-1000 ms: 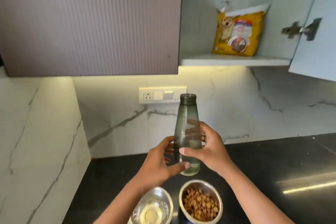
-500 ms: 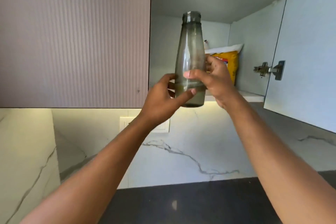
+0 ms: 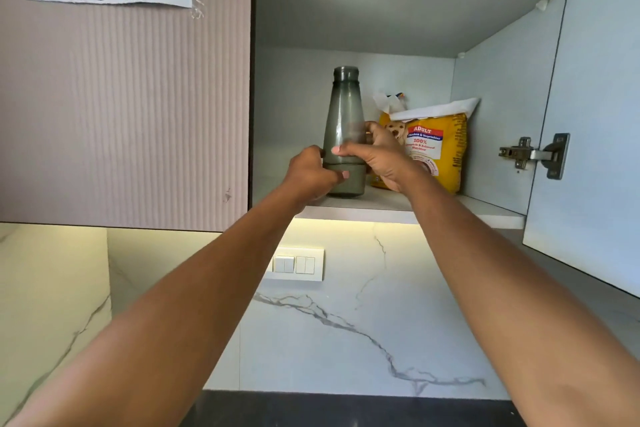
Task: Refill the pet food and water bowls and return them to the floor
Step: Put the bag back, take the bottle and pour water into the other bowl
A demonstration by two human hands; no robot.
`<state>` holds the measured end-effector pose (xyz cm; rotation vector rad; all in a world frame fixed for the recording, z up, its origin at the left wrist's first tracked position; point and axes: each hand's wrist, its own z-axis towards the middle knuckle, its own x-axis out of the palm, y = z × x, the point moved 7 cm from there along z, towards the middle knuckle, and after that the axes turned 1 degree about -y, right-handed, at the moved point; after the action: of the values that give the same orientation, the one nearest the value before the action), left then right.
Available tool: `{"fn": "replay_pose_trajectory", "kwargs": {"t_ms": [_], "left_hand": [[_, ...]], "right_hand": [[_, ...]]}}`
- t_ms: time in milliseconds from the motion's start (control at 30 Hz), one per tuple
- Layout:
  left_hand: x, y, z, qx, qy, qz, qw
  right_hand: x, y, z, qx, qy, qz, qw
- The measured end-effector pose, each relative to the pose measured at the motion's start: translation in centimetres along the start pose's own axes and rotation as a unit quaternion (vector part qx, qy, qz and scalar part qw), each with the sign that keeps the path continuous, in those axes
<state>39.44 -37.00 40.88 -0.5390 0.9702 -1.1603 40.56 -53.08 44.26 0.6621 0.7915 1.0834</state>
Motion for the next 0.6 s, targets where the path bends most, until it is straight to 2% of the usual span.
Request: {"fn": "replay_pose_trajectory", "kwargs": {"t_ms": [167, 300, 600], "left_hand": [[0.4, -0.5, 2.7, -0.056, -0.019, 0.123, 0.991], [1.1, -0.8, 4.0, -0.083, -0.017, 0.179, 0.98], [2.1, 0.5, 5.2, -0.101, -0.045, 0.187, 0.976]], "right_hand": [[1.0, -1.2, 2.5, 0.018, 0.025, -0.039, 0.999], [1.5, -2.0, 4.1, 0.058, 0.051, -0.075, 0.994], [1.2, -3.1, 5.7, 0.06, 0.021, -0.141, 0.988]]}}
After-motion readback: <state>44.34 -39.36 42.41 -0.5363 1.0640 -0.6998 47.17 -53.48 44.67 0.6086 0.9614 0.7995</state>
